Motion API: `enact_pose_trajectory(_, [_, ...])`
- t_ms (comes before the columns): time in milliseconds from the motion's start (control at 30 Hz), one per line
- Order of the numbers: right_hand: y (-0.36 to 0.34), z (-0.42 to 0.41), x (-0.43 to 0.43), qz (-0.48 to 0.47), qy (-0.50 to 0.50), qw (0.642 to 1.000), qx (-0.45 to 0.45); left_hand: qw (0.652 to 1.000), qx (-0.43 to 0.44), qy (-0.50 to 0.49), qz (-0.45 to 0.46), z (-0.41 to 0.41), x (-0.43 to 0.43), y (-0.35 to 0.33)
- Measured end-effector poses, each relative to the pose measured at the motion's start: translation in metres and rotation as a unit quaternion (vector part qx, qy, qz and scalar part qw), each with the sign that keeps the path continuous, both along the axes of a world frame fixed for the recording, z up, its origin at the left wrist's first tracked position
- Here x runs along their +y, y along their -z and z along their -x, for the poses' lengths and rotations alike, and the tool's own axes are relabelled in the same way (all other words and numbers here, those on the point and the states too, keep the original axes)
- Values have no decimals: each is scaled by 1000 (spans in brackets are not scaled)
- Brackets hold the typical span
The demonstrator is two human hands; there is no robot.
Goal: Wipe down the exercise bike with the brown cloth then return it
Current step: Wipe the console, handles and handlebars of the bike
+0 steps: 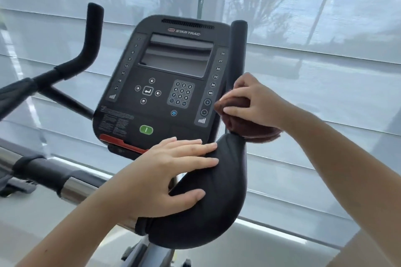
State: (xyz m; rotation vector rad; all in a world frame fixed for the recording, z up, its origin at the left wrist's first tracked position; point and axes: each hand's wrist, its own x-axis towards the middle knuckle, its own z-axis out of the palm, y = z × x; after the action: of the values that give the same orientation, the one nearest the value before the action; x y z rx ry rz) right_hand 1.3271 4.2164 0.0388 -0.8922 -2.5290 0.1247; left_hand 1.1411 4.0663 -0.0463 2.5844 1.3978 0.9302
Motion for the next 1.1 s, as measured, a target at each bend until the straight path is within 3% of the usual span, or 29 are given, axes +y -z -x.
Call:
enact_pose_trajectory(67, [0,-1,-6,10,-25,996,-89,1000,-3,-2,2,0,0,0])
enact_pose_trajectory(133, [4,-8,-17,20,-47,994,-94,1000,3,-3,-1,1,1,0])
enact_pose_trajectory(333, [34,-29,-43,18,-23,994,102,1000,16,2,-4,5,4,3])
enact_pose_trajectory(567, [37,-65,-61,61,-21,991,115,1000,10,19,-9,8,7,6])
enact_pose_trajectory(700, [38,-45,-39,23,33,970,241,1000,12,20,-8,7,7,5])
enact_pose_trajectory(900, [89,-29,-49,62,18,935,349,999,29,-19,-28,-8,1,-1])
enact_pose_trajectory(1000, [108,-44,-66,36,-22,930,364,995,74,-41,-51,-25,2,-5])
enact_pose_trajectory(1100, [105,-44,-57,5,-31,927,373,995,52,-74,-32,-38,6,-9])
